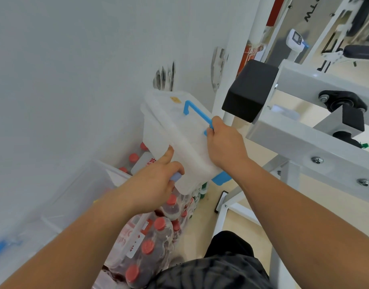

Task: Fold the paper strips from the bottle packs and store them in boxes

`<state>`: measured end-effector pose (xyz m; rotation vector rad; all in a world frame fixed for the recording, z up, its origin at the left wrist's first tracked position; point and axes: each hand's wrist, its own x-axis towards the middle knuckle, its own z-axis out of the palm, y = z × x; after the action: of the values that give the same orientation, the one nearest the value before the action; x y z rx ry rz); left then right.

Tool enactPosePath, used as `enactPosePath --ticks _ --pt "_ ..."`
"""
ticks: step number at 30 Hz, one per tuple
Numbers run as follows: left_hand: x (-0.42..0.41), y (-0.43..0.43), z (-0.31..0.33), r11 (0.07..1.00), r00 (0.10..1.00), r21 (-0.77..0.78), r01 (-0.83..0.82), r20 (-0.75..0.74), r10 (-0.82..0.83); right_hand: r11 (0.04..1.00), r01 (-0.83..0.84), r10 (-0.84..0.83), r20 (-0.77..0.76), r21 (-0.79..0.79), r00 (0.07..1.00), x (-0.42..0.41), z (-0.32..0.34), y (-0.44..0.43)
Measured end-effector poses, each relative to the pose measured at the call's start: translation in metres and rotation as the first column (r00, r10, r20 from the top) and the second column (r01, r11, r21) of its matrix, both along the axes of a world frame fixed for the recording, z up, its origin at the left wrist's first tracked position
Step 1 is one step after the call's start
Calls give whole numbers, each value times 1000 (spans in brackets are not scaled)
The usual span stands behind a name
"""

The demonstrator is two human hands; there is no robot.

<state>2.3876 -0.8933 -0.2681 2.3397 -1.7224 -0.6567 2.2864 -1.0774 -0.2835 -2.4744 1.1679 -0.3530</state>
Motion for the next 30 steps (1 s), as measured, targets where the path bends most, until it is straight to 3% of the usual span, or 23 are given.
enactPosePath --ticks 4,7,11,15,19,23,26,30 --pt "6 7 0 996 999 -75 -43 -18 42 998 -27 24 -59 -51 998 3 6 1" --pt "14 22 0 978 995 -185 -95 -6 96 981 -43 21 -116 -190 993 1 12 6" --pt "18 32 2 964 997 -258 -68 24 77 939 -43 28 -49 -342 998 -1 18 5" --pt "13 14 -6 990 997 -133 43 72 -34 973 -111 110 -17 -201 994 3 13 -5" --pt "13 -6 -15 995 994 -65 76 85 -71 990 -110 108 28 88 994 1 4 -11" --pt "16 -26 -18 994 988 0 113 107 -112 966 -60 74 -47 251 996 -7 -10 -22" --pt "22 -37 -17 999 996 32 39 77 -41 964 -51 81 -104 262 991 -17 -22 -25" --pt "32 -20 -12 991 991 -23 -133 -26 133 988 -69 84 -109 137 990 -22 -28 -18"
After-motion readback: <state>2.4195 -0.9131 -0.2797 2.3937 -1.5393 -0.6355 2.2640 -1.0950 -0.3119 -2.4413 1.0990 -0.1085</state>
